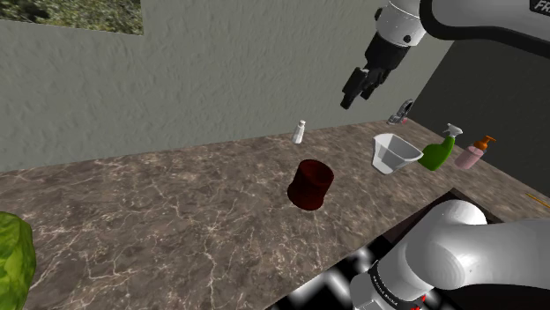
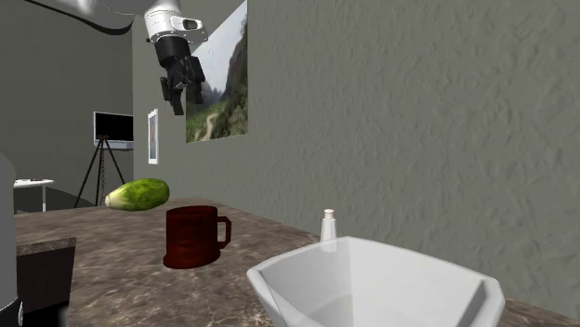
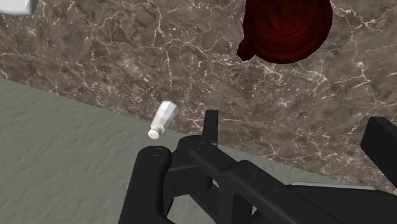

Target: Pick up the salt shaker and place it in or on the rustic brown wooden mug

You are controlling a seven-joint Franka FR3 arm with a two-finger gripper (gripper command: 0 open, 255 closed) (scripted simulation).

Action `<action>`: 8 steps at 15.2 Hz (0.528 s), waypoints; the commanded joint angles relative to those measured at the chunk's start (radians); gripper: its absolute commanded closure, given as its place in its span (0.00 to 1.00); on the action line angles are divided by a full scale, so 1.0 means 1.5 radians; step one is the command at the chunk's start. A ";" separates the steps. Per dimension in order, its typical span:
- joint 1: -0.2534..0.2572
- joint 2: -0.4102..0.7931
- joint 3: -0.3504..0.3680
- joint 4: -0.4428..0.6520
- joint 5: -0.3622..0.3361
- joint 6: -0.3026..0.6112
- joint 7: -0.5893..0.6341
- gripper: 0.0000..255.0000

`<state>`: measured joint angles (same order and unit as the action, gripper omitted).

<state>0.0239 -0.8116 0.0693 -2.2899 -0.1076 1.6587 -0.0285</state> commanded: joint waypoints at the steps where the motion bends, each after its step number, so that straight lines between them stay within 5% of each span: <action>1: 0.000 0.000 0.000 0.000 0.000 0.000 0.000 0.00; 8: -0.018 0.110 -0.056 -0.019 -0.025 0.133 -0.044 0.00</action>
<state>0.0007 -0.6637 -0.0023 -2.3077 -0.1397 1.8266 -0.0844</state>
